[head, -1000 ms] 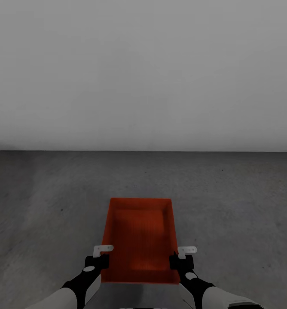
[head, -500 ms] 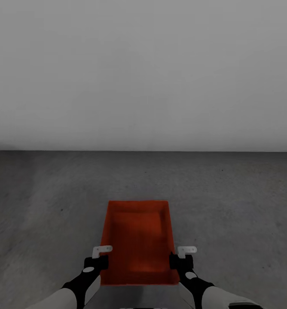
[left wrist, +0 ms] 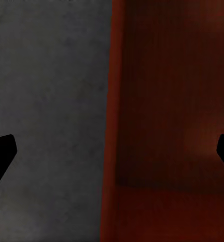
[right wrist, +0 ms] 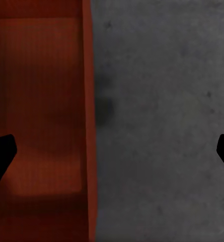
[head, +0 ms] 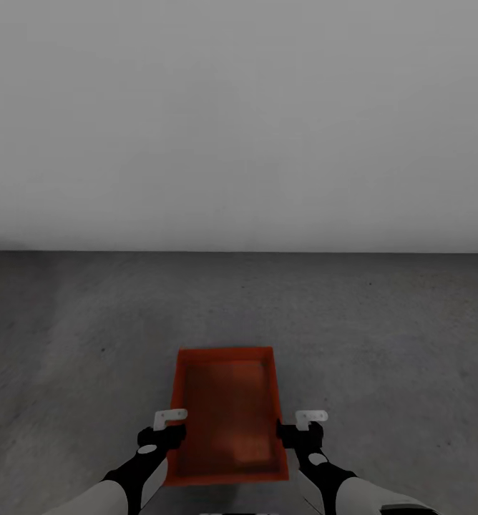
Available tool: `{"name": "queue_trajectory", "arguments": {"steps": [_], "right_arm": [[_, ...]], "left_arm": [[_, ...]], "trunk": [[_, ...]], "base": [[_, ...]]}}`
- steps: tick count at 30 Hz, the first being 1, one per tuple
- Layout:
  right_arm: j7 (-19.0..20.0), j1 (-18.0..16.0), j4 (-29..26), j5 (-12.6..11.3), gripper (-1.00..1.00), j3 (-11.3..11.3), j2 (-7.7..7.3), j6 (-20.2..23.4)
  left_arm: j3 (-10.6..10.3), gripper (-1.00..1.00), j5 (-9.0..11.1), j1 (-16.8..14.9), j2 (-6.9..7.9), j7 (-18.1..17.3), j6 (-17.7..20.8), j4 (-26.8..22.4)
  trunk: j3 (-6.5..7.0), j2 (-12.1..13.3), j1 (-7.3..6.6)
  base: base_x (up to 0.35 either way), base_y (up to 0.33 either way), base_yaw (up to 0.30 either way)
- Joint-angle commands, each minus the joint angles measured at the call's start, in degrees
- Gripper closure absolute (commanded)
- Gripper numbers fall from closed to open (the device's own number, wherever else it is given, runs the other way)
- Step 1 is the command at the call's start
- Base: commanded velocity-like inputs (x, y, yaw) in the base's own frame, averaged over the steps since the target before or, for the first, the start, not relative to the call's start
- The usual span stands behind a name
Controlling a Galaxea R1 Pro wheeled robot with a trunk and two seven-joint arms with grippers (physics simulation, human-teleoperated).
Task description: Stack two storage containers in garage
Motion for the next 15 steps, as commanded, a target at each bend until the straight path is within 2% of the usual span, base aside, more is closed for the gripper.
{"name": "queue_trajectory", "arguments": {"steps": [1, 15], "right_arm": [[-0.4, 0.0, 0.1, 0.6, -1.00, -0.2, 0.02, -0.1], [-0.6, 0.0, 0.1, 0.5, -1.00, -0.2, 0.03, -0.1]], "left_arm": [[0.0, -1.00, 0.2, 0.0, -0.01, 0.2, -0.2, 0.1], [0.0, -1.00, 0.2, 0.0, -0.11, 0.2, -0.2, 0.0]], "trunk": [[-0.03, 0.0, -0.01], [-0.03, 0.0, -0.01]], "base": [[0.000, 0.000, 0.000], [0.000, 0.000, 0.000]]}}
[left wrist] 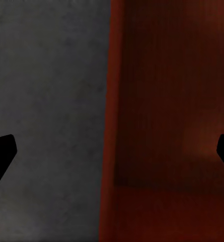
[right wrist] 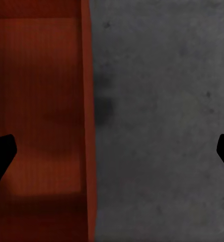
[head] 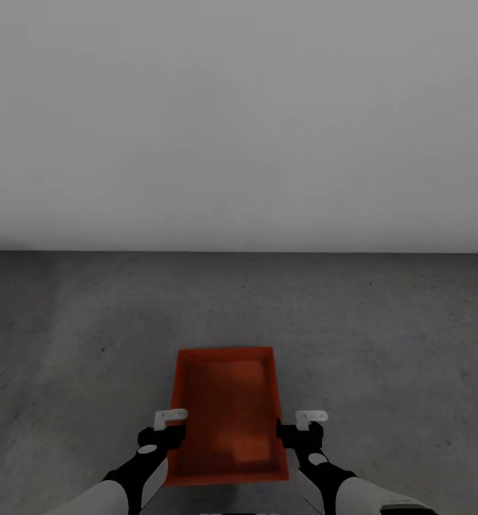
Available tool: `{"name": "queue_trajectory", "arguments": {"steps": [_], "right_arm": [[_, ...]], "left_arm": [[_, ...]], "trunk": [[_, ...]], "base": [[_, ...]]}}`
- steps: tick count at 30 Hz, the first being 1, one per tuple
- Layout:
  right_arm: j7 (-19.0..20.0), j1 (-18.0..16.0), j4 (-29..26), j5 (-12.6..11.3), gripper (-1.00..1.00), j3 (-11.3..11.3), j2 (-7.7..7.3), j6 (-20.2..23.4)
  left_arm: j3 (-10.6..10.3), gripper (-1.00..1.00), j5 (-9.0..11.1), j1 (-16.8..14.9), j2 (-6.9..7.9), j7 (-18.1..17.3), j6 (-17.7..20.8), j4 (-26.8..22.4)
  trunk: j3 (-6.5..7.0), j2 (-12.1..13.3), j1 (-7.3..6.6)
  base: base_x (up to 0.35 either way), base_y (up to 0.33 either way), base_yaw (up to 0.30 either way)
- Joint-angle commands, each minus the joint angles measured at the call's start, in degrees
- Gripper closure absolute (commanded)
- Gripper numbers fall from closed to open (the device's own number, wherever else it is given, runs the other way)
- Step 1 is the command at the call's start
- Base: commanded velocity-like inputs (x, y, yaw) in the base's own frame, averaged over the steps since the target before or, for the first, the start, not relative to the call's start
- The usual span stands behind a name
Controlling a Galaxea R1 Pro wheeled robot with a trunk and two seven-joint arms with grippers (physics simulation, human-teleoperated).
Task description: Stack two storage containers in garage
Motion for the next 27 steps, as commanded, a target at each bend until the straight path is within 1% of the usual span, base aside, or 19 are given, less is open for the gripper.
{"name": "queue_trajectory", "arguments": {"steps": [1, 9, 27], "right_arm": [[-0.4, 0.0, 0.1, 0.6, -1.00, -0.2, 0.02, -0.1], [-0.4, 0.0, 0.1, 0.5, -1.00, -0.2, 0.02, -0.1], [-0.5, 0.0, 0.1, 0.5, -1.00, -0.2, 0.02, -0.1]], "left_arm": [[0.0, -1.00, 0.2, 0.0, -0.01, 0.2, -0.2, 0.1], [0.0, -1.00, 0.2, 0.0, -0.04, 0.1, -0.2, 0.1], [0.0, -1.00, 0.2, 0.0, -0.02, 0.1, -0.1, 0.1]], "trunk": [[-0.03, 0.0, -0.01], [-0.03, 0.0, -0.01], [3.20, 7.2, -3.96]], "base": [[0.000, 0.000, 0.000], [0.000, 0.000, 0.000], [0.000, 0.000, 0.000]]}}
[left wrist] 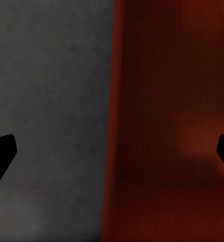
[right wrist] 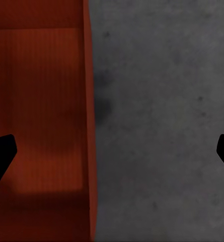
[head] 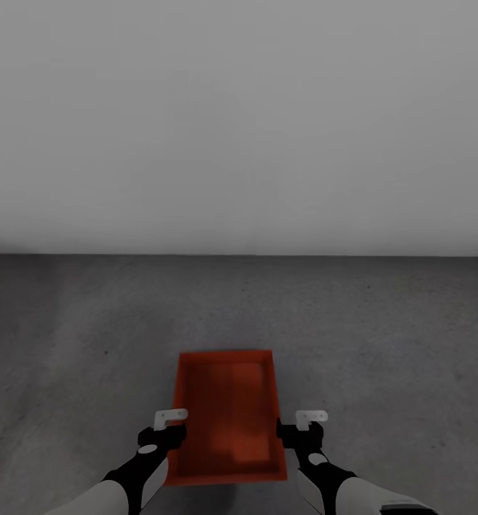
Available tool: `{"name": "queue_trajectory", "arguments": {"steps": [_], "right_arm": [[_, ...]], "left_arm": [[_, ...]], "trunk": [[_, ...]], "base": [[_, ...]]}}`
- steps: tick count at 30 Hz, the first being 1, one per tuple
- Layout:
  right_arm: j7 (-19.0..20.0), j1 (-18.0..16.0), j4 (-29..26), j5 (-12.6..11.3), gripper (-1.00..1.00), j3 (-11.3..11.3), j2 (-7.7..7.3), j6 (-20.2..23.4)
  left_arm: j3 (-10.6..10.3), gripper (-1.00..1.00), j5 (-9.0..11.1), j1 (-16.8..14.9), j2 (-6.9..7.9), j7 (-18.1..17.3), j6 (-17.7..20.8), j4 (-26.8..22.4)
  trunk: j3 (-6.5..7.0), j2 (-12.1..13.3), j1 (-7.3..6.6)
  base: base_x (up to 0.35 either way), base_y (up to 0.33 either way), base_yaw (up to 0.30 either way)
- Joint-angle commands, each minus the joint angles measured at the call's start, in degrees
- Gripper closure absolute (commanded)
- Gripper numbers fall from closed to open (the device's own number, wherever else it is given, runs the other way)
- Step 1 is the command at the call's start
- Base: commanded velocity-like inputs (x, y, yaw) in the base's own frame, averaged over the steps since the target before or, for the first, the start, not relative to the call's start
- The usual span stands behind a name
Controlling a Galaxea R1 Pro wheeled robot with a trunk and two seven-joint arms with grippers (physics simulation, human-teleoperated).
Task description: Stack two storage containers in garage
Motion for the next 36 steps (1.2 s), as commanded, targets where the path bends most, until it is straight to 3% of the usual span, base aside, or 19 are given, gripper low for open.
{"name": "queue_trajectory", "arguments": {"steps": [1, 36], "right_arm": [[-0.4, 0.0, 0.1, 0.6, -1.00, -0.2, 0.02, -0.1], [-0.5, 0.0, 0.1, 0.6, -1.00, -0.2, 0.02, -0.1]], "left_arm": [[0.0, -1.00, 0.2, 0.0, -0.01, 0.2, -0.2, 0.1], [0.0, -1.00, 0.2, 0.0, -0.01, 0.2, -0.2, 0.1]], "trunk": [[0.15, 0.4, -0.23], [6.44, 14.4, -7.92]], "base": [[0.000, 0.000, 0.000], [0.000, 0.000, 0.000]]}}
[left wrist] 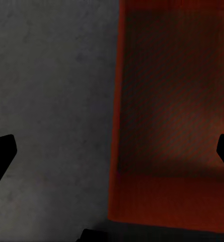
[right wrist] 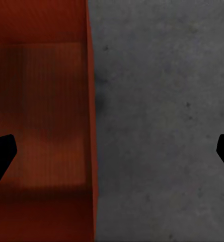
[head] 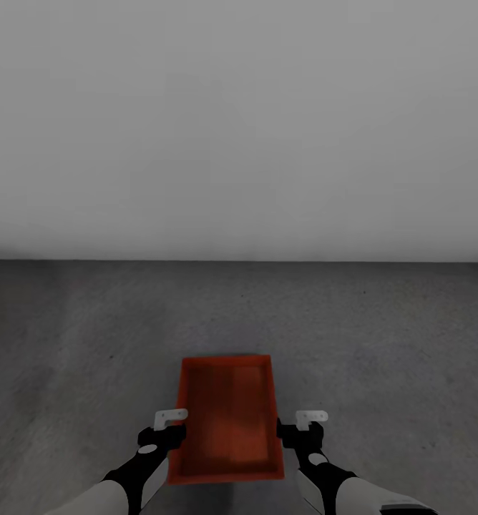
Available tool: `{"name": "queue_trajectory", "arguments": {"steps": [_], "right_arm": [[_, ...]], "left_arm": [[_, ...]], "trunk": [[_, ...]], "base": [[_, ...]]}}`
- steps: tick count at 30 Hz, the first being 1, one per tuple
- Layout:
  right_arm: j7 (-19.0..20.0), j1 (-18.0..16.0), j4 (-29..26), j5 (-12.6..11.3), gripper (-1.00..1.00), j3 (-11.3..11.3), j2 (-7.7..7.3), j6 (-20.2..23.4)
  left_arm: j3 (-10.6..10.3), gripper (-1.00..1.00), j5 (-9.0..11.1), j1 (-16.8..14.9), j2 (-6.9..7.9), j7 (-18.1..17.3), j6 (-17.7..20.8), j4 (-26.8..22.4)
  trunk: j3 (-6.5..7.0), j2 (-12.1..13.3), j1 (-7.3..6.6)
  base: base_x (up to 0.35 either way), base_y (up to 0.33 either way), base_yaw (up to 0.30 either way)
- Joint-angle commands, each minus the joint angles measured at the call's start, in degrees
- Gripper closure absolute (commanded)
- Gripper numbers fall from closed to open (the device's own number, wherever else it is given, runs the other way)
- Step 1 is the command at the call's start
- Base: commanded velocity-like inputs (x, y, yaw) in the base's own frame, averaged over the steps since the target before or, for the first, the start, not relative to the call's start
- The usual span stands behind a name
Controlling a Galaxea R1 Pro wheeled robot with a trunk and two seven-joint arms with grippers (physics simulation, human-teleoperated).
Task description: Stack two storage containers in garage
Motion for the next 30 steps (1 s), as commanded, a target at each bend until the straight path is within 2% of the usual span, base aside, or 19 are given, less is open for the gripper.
{"name": "queue_trajectory", "arguments": {"steps": [1, 30], "right_arm": [[-0.4, 0.0, 0.1, 0.6, -1.00, -0.2, 0.02, -0.1], [-0.4, 0.0, 0.1, 0.6, -1.00, -0.2, 0.02, -0.1]], "left_arm": [[0.0, -1.00, 0.2, 0.0, -0.01, 0.2, -0.2, 0.1], [0.0, -1.00, 0.2, 0.0, 0.00, 0.2, -0.3, 0.1]], "trunk": [[0.15, 0.4, -0.23], [5.36, 12.0, -6.60]], "base": [[0.000, 0.000, 0.000], [0.000, 0.000, 0.000]]}}
